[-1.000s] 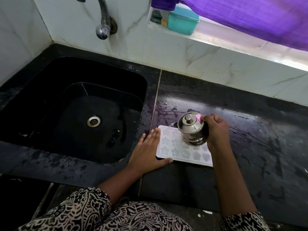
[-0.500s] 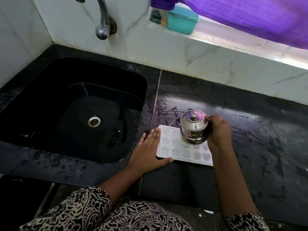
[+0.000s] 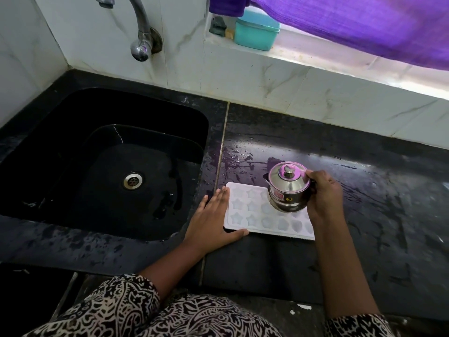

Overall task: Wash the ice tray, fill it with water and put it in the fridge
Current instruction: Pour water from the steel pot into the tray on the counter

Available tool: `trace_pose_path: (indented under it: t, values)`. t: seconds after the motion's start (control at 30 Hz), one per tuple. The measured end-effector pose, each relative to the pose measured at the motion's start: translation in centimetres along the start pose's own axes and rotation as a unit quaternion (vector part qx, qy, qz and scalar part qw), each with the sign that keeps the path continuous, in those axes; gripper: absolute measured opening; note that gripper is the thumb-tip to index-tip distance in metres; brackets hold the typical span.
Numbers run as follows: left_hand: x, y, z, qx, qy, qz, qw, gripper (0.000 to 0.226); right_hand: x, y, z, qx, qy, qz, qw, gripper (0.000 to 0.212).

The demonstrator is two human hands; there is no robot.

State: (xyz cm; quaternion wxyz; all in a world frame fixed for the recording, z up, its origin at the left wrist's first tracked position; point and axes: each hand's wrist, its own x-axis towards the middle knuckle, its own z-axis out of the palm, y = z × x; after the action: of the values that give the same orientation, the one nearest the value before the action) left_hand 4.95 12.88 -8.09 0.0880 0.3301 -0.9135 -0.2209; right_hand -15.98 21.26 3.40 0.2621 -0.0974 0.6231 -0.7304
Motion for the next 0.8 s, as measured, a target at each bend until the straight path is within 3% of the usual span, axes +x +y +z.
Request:
trace_pose_path:
  t: [0.8]
  values:
    - [0.02, -0.17, 0.31, 0.006, 0.0, 0.0, 1.0, 0.114, -0.19, -0.76, -0.34, -0.113, 0.018, -0.011, 0.993, 0.028]
